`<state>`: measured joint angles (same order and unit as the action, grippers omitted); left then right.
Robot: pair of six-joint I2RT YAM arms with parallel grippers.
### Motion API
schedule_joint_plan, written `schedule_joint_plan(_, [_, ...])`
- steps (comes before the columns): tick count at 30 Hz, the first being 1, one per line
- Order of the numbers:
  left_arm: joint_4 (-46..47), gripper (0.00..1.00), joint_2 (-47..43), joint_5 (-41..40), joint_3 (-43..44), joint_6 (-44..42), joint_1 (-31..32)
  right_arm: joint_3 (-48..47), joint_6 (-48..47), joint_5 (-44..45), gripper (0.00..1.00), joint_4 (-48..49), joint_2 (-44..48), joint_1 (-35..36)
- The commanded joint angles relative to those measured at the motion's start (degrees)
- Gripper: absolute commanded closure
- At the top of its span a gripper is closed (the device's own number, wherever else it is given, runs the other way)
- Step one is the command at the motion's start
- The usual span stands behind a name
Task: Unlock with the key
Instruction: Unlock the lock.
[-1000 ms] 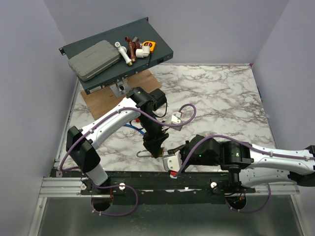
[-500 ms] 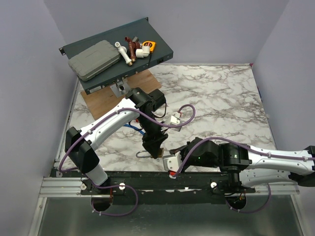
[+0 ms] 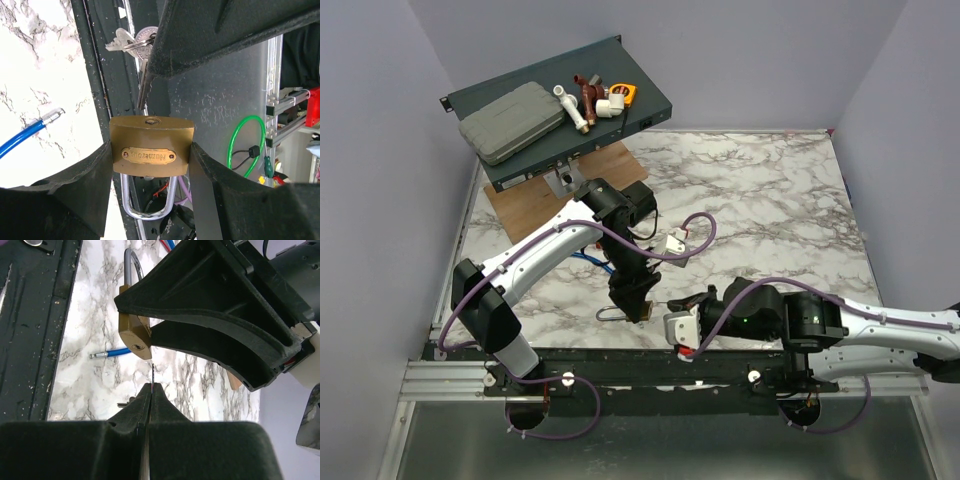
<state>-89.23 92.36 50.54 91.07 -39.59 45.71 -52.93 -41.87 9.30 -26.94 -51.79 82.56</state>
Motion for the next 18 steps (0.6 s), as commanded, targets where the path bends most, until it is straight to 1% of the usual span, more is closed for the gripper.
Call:
schedule_joint_plan(1, [-3.75, 1.0, -1.83, 2.28, 0.06, -0.79, -0.1, 1.64, 0.02, -2.0, 0.99, 2.3, 0.74, 0.47])
schedule_joint_plan(10, [-3.73, 1.0, -2.02, 2.19, -0.01, -0.79, -0.06, 4.27, -0.67, -2.88, 0.99, 5.15, 1.74, 0.48])
schedule_joint_plan(18, [-3.7, 1.0, -1.92, 2.27, 0.04, -0.84, -0.03, 4.04, -0.74, -3.49, 0.99, 6.07, 2.24, 0.49])
